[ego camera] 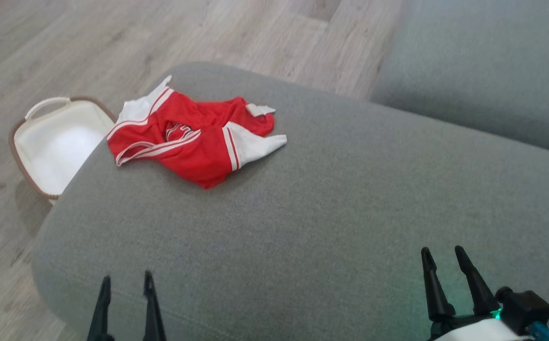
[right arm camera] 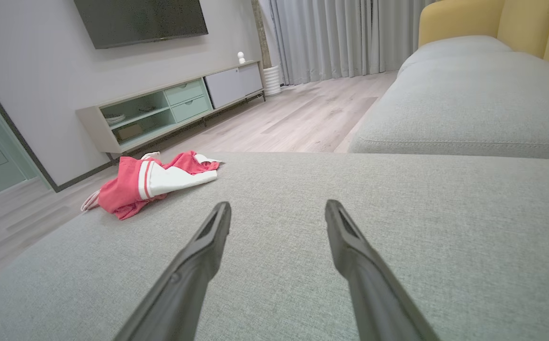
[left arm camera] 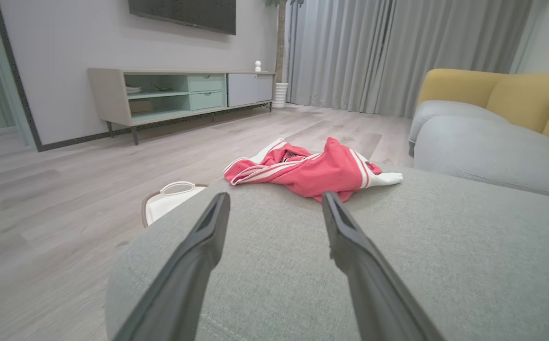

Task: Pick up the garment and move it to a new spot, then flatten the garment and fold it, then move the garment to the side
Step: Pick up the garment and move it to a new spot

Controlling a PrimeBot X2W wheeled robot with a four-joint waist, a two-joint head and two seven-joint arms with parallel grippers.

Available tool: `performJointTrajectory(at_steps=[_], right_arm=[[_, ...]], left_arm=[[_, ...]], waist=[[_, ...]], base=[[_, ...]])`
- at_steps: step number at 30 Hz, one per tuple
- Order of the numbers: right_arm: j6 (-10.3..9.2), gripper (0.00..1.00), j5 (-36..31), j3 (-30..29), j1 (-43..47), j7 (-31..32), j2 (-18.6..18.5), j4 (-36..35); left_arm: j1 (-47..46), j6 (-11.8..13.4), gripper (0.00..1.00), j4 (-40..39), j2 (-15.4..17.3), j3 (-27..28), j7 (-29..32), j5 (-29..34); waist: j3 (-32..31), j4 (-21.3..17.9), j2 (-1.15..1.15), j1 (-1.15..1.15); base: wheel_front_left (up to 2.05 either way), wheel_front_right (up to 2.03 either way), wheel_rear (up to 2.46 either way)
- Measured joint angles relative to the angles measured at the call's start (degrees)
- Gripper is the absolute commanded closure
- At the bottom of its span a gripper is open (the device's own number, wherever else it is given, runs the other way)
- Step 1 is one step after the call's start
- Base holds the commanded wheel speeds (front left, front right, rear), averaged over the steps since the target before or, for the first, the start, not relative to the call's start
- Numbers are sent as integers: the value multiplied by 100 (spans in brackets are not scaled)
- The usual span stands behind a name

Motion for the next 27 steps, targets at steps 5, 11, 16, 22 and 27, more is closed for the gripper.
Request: performJointTrajectory(at_steps=[5, 11, 16, 22, 27], right_arm=[[0, 0, -19, 83, -136, 0, -371, -131], [0, 0, -25, 133, -837, 0, -1101, -349], [0, 0, -23, 148, -1230, 0, -1623, -590], [0, 0, 25, 45, -1633, -1, -2053, -826], [0, 0, 81, 30, -1749, -1, -2239, -946]], left_arm=[[-567, -215, 0, -149, 8, 53, 0, 130], [-2498, -648, 0, -63, 379, 226, -2, 246], [-4128, -1033, 0, 958, 570, 202, 191, 253], [-6010, -1261, 0, 2483, 503, 189, 995, -47], [-6653, -1204, 0, 4064, 365, 227, 1817, -243]], waist=[[440, -22, 0, 0], [1260, -136, 0, 1], [1935, -262, 0, 2], [2612, -435, 0, 2], [2989, -557, 0, 1]], base=[[0, 0, 0], [0, 0, 0], [0, 0, 0], [0, 0, 0], [0, 0, 0]])
